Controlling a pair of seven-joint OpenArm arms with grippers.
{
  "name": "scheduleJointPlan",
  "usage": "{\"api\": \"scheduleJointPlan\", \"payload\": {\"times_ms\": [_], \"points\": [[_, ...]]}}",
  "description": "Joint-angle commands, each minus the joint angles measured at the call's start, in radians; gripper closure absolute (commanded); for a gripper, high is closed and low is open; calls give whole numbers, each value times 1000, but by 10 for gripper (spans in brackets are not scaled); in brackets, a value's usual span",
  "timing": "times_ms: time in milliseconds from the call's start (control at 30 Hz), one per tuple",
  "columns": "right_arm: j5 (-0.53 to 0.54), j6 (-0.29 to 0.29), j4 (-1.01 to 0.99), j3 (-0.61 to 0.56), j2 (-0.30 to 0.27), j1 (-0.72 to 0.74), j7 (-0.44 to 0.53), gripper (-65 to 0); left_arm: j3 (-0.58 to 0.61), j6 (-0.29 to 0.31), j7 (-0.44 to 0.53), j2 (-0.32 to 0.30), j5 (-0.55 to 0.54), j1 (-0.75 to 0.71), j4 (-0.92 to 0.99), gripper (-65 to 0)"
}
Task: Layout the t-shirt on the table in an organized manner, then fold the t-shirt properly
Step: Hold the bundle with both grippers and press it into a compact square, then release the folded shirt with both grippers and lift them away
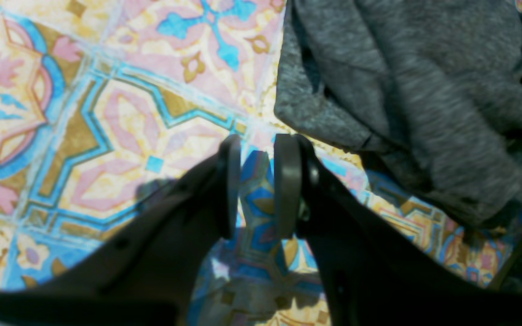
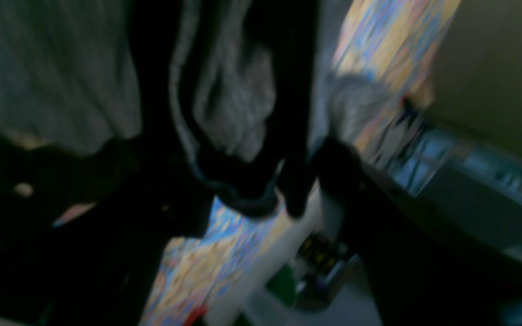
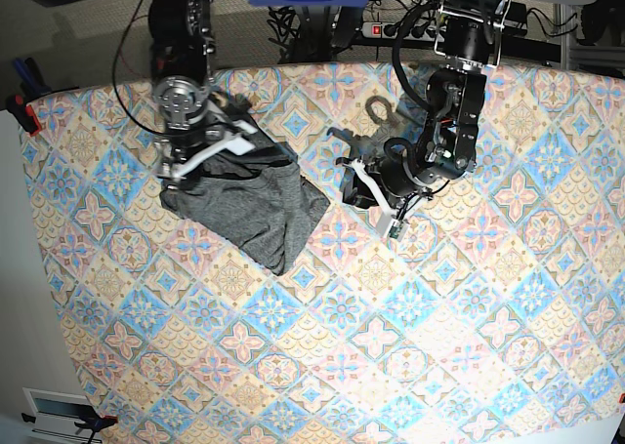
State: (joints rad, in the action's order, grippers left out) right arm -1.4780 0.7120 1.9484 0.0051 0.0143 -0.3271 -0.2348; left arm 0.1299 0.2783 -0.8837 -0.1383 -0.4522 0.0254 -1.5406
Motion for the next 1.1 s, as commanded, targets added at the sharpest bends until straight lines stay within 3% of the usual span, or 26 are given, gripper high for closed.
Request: {"api": "scheduleJointPlan", "payload": {"times_ms": [0, 267, 400, 533, 733, 900, 1067], "points": [[-6, -14, 15, 19, 0, 6, -2, -349, -3, 3, 19, -2, -17, 17, -19, -132], [-6, -14, -1, 126, 2, 13, -2, -349, -3, 3, 19, -2, -18, 17, -19, -132], [-6, -14, -42, 166, 2, 93, -30, -349, -3, 3, 19, -2, -24, 17, -19, -132], [-6, -176, -77, 174, 2, 193, -38, -349, -3, 3, 19, -2, -26, 17, -19, -132], [-6, -190, -65, 126, 2, 193, -34, -349, -3, 3, 19, -2, -24, 17, -19, -132], [221, -193, 15, 72, 2, 193, -36, -349, -3, 3, 19, -2, -20, 17, -19, -132], [428, -274, 33, 65, 2, 193, -34, -349, -3, 3, 19, -2, -20, 17, -21, -132]]}}
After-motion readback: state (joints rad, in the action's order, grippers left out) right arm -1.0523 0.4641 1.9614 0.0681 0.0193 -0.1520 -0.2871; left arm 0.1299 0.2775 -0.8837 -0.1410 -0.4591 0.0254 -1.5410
